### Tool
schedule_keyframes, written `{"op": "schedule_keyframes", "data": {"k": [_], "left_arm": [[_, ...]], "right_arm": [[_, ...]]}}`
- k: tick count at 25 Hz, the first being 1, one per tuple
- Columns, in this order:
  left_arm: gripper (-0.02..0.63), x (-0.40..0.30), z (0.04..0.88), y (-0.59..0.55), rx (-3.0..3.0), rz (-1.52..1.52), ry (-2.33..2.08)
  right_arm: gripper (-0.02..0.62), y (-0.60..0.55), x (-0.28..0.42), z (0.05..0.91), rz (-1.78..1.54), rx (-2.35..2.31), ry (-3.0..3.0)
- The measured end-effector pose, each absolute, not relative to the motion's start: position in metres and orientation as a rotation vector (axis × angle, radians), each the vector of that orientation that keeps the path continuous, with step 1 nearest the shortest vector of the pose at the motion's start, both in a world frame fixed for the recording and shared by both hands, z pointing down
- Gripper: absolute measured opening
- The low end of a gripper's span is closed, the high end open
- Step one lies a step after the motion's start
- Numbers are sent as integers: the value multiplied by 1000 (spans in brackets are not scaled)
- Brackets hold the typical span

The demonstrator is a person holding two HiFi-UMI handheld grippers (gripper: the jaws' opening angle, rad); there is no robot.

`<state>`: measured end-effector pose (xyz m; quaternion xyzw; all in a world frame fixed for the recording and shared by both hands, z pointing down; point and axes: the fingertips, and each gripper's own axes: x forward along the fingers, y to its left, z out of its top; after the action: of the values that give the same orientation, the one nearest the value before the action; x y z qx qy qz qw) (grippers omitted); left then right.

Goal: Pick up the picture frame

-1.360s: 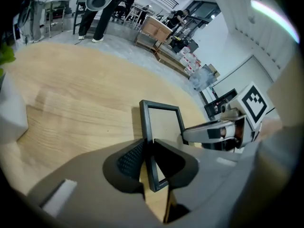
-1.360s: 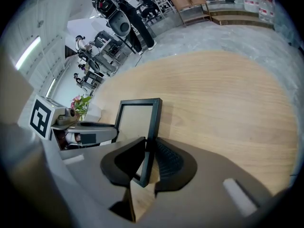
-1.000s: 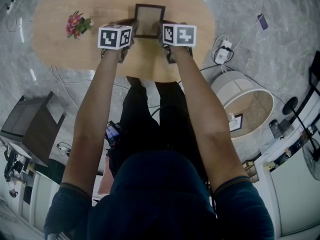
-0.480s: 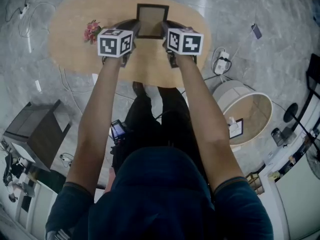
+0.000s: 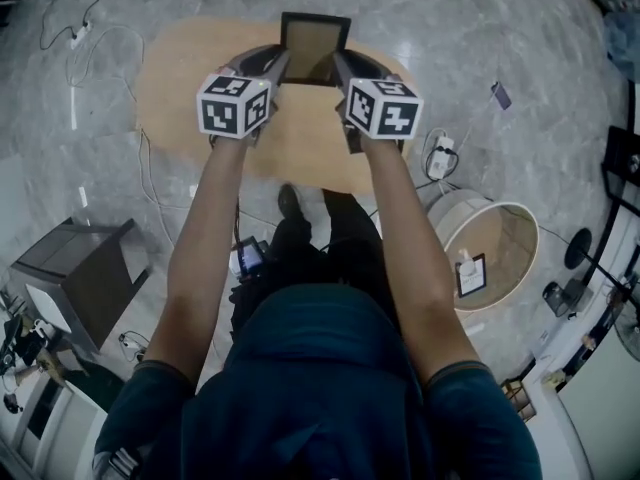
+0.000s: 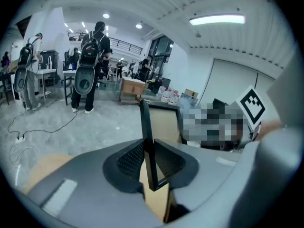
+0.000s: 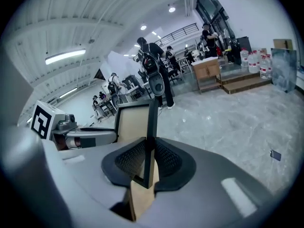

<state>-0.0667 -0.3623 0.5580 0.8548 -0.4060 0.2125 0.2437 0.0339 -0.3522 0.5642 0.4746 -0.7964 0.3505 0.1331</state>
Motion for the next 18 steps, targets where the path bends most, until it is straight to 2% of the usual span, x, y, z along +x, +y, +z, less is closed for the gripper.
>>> {"op": "schedule_keyframes", "data": {"k": [18], "left_arm": [[60,-134,290,-316,2705,254,-1304]], "right_arm": [[66,-309,-32,289,490,1443,-2658]]}}
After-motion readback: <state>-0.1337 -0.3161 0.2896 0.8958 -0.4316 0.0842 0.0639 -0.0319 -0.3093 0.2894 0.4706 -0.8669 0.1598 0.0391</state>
